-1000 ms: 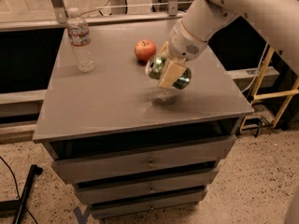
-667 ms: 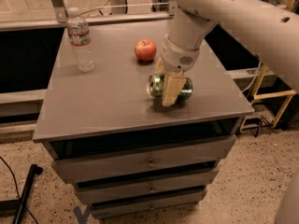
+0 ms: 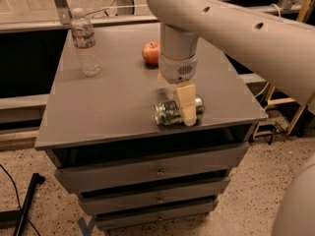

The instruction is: Knock green can over

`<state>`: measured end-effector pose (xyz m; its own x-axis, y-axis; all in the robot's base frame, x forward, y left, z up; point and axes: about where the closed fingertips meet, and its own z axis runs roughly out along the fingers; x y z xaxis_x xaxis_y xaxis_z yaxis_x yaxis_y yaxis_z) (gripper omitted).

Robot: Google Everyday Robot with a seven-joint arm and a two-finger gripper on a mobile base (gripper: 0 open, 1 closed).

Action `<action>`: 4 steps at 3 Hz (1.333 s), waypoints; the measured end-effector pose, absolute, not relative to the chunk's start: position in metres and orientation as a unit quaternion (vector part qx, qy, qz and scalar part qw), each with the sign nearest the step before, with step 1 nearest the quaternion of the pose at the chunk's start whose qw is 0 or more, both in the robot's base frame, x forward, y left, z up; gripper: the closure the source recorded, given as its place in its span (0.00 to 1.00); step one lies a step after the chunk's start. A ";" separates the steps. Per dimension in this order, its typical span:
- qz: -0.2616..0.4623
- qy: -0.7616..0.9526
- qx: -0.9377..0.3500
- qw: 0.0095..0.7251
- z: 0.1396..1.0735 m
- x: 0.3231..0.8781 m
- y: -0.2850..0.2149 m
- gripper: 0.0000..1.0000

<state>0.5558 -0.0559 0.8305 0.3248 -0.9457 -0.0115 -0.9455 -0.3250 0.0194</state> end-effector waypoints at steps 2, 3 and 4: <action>-0.028 -0.659 0.747 -0.080 0.868 0.594 -0.075 0.00; -0.053 -0.685 0.707 -0.165 0.892 0.611 -0.087 0.00; -0.086 -0.689 0.692 -0.196 0.903 0.605 -0.085 0.00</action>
Offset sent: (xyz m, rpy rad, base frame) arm 0.0536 -0.0373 0.0656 0.2880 -0.1182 -0.3609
